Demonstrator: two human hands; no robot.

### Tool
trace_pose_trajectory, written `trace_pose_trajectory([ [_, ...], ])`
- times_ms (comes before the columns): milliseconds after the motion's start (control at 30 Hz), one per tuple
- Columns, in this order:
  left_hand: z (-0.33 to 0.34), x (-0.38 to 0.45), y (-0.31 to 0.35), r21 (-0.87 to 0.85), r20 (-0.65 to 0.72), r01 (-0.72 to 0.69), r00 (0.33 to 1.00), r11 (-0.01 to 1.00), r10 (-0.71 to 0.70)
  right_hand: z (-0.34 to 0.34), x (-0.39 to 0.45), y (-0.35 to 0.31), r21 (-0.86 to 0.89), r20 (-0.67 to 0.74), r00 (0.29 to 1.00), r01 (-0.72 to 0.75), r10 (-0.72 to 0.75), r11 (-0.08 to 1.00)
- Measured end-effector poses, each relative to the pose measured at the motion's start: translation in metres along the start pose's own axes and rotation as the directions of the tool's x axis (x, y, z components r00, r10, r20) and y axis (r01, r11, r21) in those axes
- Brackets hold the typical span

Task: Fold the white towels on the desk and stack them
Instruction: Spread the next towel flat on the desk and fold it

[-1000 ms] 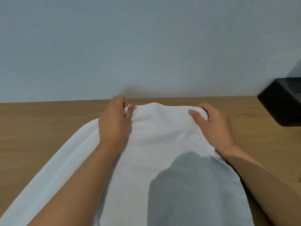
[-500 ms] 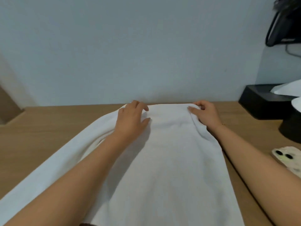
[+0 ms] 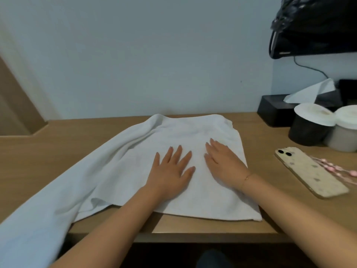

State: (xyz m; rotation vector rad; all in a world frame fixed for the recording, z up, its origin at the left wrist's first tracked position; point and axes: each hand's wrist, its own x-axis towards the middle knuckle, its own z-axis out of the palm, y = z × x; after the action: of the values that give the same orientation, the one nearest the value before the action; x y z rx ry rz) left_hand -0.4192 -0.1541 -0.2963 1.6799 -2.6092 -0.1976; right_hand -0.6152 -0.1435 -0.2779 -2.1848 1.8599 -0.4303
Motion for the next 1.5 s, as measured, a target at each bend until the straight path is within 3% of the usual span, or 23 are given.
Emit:
trace_pose_trajectory([
  [100,0.005,0.002,0.011,-0.009,-0.022,-0.009,1.0,1.0,0.009,0.007,-0.02,0.017,-0.154,0.044,0.994,-0.09,0.098,0.984],
  [300,0.0,-0.007,0.021,-0.068,-0.017,-0.015,1.0,0.998,0.014,0.005,-0.021,0.035,-0.211,0.063,0.996,-0.054,0.069,0.976],
  [467,-0.036,-0.039,0.007,-0.49,-0.085,0.001,0.995,0.872,-0.049,-0.005,-0.027,0.021,-0.231,0.072,0.995,-0.049,0.067,0.972],
  [567,-0.058,-0.077,-0.025,-0.458,-0.239,0.042,0.956,0.888,-0.168,-0.015,-0.028,-0.007,-0.249,-0.018,0.996,0.075,-0.083,0.966],
  [667,-0.078,-0.127,-0.065,-0.406,-0.329,0.096,0.913,0.909,-0.243,-0.018,-0.024,-0.06,-0.193,-0.034,0.951,0.294,-0.306,0.936],
  [833,-0.084,-0.199,-0.123,-0.339,-0.341,0.24,0.87,0.91,-0.356,0.0,-0.021,-0.152,-0.067,-0.006,0.832,0.554,-0.555,0.83],
  [1000,-0.055,-0.226,-0.151,-0.269,-0.24,0.317,0.893,0.91,-0.382,0.027,-0.012,-0.195,-0.014,0.021,0.79,0.613,-0.613,0.79],
  [1233,-0.043,-0.212,-0.176,-0.27,-0.337,0.128,0.916,0.954,-0.218,0.046,0.016,-0.219,0.07,0.07,0.741,0.664,-0.668,0.745],
  [1367,-0.056,-0.195,-0.206,-0.505,-0.239,0.146,0.923,0.851,-0.301,0.056,0.046,-0.229,0.153,0.108,0.731,0.658,-0.674,0.738],
  [1500,-0.076,-0.173,-0.248,-0.753,-0.002,0.284,0.901,0.594,-0.433,0.065,0.082,-0.237,0.2,0.107,0.734,0.644,-0.67,0.738],
])
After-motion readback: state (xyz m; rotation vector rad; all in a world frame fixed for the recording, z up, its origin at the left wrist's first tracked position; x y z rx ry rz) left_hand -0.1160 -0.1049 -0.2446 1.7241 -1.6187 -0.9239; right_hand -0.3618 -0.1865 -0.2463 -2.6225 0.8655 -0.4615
